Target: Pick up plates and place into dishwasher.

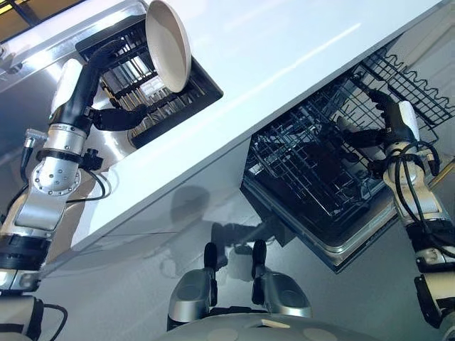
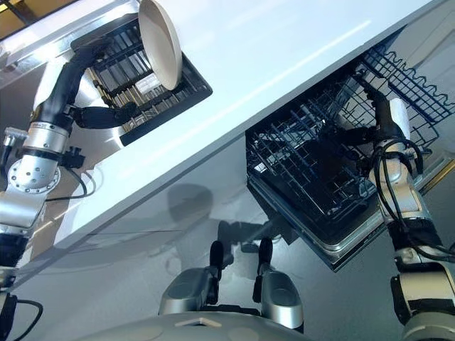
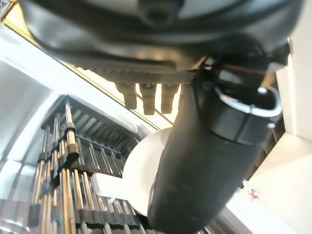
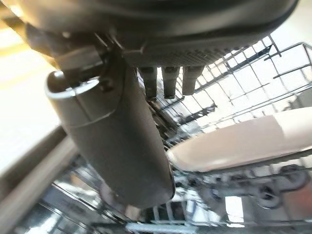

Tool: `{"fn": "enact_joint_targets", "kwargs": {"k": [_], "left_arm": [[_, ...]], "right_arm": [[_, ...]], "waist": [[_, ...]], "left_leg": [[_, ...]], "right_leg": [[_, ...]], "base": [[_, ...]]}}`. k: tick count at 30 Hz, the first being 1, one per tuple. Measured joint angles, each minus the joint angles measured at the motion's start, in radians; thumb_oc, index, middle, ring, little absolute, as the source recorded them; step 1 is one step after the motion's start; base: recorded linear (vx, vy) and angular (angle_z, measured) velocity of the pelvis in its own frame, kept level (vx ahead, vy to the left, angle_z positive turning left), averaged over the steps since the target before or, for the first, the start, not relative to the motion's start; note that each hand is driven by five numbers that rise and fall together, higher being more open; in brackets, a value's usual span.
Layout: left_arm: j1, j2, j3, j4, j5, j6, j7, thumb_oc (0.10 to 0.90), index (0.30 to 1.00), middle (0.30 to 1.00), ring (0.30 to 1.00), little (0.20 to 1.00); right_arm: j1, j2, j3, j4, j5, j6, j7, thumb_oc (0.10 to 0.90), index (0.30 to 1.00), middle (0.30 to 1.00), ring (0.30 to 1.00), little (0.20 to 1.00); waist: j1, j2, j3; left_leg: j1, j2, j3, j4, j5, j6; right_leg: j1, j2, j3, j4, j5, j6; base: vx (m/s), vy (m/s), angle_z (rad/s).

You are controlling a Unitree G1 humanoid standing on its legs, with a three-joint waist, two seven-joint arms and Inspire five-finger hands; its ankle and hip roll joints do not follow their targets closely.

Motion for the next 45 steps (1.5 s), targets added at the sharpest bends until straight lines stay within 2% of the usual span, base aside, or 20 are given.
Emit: {"fn": "enact_joint_targets", "kwargs": {"k": [3, 7, 11, 14, 18, 21, 24, 31, 37, 43, 44, 45], "left_arm": [[0.020, -0.007, 0.040, -0.015, 0.055, 0.000, 0.003, 0.800, 0.900, 0.900, 0.900, 0.900], [0.014, -0.005, 0.055, -0.031, 0.143, 0.000, 0.012, 0.800, 0.900, 0.900, 0.900, 0.900], [-0.049, 0.032, 0.048, -0.031, 0.224, 0.017, 0.038, 0.800, 0.900, 0.900, 0.900, 0.900], [-0.119, 0.107, 0.019, -0.030, 0.290, 0.068, 0.066, 0.800, 0.900, 0.900, 0.900, 0.900], [-0.222, 0.192, -0.015, 0.011, 0.357, 0.137, 0.093, 0.800, 0.900, 0.900, 0.900, 0.900], [-0.280, 0.223, -0.052, 0.059, 0.391, 0.197, 0.104, 0.800, 0.900, 0.900, 0.900, 0.900], [-0.290, 0.235, -0.105, 0.101, 0.432, 0.227, 0.103, 0.800, 0.900, 0.900, 0.900, 0.900], [-0.294, 0.281, -0.293, 0.215, 0.609, 0.279, 0.006, 0.800, 0.900, 0.900, 0.900, 0.900], [-0.307, 0.296, -0.404, 0.294, 0.696, 0.285, -0.095, 0.800, 0.900, 0.900, 0.900, 0.900], [-0.369, 0.296, -0.507, 0.348, 0.778, 0.301, -0.290, 0.800, 0.900, 0.900, 0.900, 0.900], [-0.395, 0.295, -0.520, 0.357, 0.789, 0.302, -0.323, 0.676, 0.794, 0.794, 0.794, 0.776], [-0.415, 0.295, -0.532, 0.361, 0.807, 0.304, -0.355, 0.446, 0.596, 0.596, 0.596, 0.546]], "right_arm": [[0.069, 0.018, -0.056, -0.098, 0.004, -0.026, 0.016, 0.800, 0.900, 0.900, 0.900, 0.900], [0.083, 0.030, -0.064, -0.153, 0.026, -0.068, 0.056, 0.800, 0.900, 0.900, 0.900, 0.900], [0.084, 0.060, -0.071, -0.202, 0.122, -0.114, 0.101, 0.800, 0.900, 0.900, 0.900, 0.900], [0.086, 0.090, -0.070, -0.233, 0.177, -0.124, 0.135, 0.800, 0.900, 0.900, 0.900, 0.900], [0.090, 0.121, -0.054, -0.268, 0.221, -0.138, 0.182, 0.800, 0.900, 0.900, 0.900, 0.900], [0.107, 0.141, -0.049, -0.280, 0.252, -0.141, 0.221, 0.800, 0.900, 0.900, 0.900, 0.900], [0.156, 0.149, -0.036, -0.287, 0.280, -0.141, 0.253, 0.800, 0.900, 0.900, 0.900, 0.900], [0.273, 0.207, 0.028, -0.316, 0.361, -0.141, 0.313, 0.800, 0.900, 0.900, 0.900, 0.900], [0.318, 0.208, 0.027, -0.347, 0.372, -0.153, 0.312, 0.800, 0.900, 0.900, 0.900, 0.900], [0.324, 0.203, 0.025, -0.357, 0.379, -0.178, 0.307, 0.800, 0.900, 0.900, 0.900, 0.900], [0.324, 0.201, 0.026, -0.358, 0.388, -0.178, 0.306, 0.800, 0.900, 0.900, 0.900, 0.900], [0.324, 0.200, 0.026, -0.358, 0.397, -0.178, 0.305, 0.800, 0.900, 0.900, 0.900, 0.900]], "waist": [[-0.009, 0.000, 0.000], [-0.030, 0.001, -0.005], [-0.057, 0.000, -0.006], [-0.066, 0.000, -0.006], [-0.102, 0.001, -0.007], [-0.120, 0.006, -0.022], [-0.133, 0.009, -0.056], [-0.178, 0.014, -0.137], [-0.219, 0.017, -0.151], [-0.242, 0.017, -0.155], [-0.244, 0.018, -0.156], [-0.244, 0.019, -0.159]], "left_leg": [[0.011, 0.000, 0.007, -0.012, 0.002, 0.002], [0.027, 0.000, 0.025, -0.032, 0.005, 0.006], [0.037, -0.001, 0.034, -0.044, 0.009, 0.006], [0.050, -0.001, 0.057, -0.049, 0.010, 0.006], [0.056, -0.004, 0.073, -0.050, 0.006, 0.011], [0.059, -0.007, 0.094, -0.050, 0.002, 0.014], [0.066, -0.007, 0.117, -0.050, -0.008, 0.016], [0.068, -0.024, 0.189, -0.052, -0.030, 0.034], [0.069, -0.037, 0.240, -0.051, -0.041, 0.051], [0.071, -0.050, 0.255, -0.050, -0.046, 0.062], [0.071, -0.051, 0.257, -0.050, -0.047, 0.063], [0.071, -0.051, 0.257, -0.050, -0.047, 0.063]], "right_leg": [[-0.001, 0.001, 0.010, 0.000, 0.000, 0.000], [0.000, 0.001, 0.016, 0.000, 0.000, 0.001], [0.000, 0.002, 0.023, 0.000, 0.001, 0.001], [0.001, 0.005, 0.043, 0.000, 0.003, 0.003], [0.001, 0.003, 0.057, 0.000, 0.006, 0.008], [-0.004, 0.003, 0.077, 0.000, 0.008, 0.011], [-0.007, 0.005, 0.101, 0.000, 0.009, 0.012], [-0.047, -0.001, 0.156, 0.012, 0.023, 0.032], [-0.080, -0.011, 0.165, 0.036, 0.032, 0.042], [-0.095, -0.017, 0.183, 0.040, 0.041, 0.053], [-0.096, -0.018, 0.183, 0.040, 0.041, 0.052], [-0.096, -0.018, 0.183, 0.040, 0.041, 0.052]], "base": [[-0.09, 0.175, -0.13], [-0.11, 0.183, -0.13], [-0.11, 0.191, -0.06], [-0.08, 0.158, -0.19], [-0.06, 0.131, -0.12], [-0.05, 0.144, -0.20], [-0.04, 0.148, -0.23], [-0.03, 0.140, -0.35], [-0.01, 0.096, -0.29], [0.01, 0.049, -0.17], [0.01, 0.017, -0.05], [0.00, 0.000, 0.00]]}}
